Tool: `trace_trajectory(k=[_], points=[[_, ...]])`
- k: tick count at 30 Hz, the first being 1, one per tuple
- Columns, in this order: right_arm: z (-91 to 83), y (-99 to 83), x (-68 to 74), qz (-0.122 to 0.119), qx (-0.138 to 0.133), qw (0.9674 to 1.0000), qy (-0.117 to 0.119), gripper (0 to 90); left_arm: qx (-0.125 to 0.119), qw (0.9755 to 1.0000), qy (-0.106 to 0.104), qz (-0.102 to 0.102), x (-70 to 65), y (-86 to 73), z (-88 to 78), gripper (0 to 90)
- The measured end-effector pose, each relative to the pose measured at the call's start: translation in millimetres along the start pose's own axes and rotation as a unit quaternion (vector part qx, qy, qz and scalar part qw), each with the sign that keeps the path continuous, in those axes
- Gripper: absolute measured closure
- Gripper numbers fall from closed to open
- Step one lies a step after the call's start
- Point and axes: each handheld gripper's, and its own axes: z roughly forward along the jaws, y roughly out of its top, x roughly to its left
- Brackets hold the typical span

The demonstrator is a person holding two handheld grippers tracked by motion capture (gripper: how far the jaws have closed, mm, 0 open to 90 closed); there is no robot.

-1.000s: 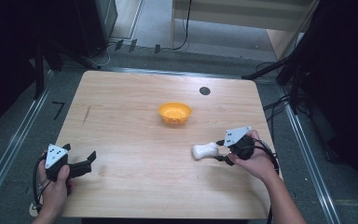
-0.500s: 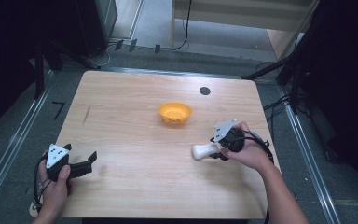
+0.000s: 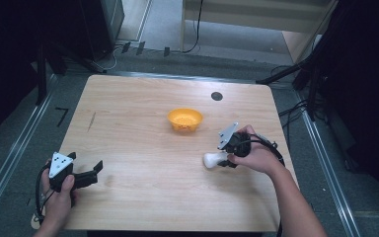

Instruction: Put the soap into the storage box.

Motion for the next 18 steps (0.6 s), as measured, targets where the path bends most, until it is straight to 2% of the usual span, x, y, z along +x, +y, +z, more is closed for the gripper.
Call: trace_trajectory(k=[7, 18], points=[[8.5, 6.1, -2.0, -0.010, 0.016, 0.9997, 0.012, 38.9, 0.000, 1.0000, 0.000, 0.000, 0.0, 0.0, 0.1, 0.0], [19.1, 5.7, -4.5, -0.015, 0.040, 0.9990, 0.015, 40.9, 0.000, 1.0000, -0.001, 0.001, -0.1, 0.0, 0.0, 0.0]])
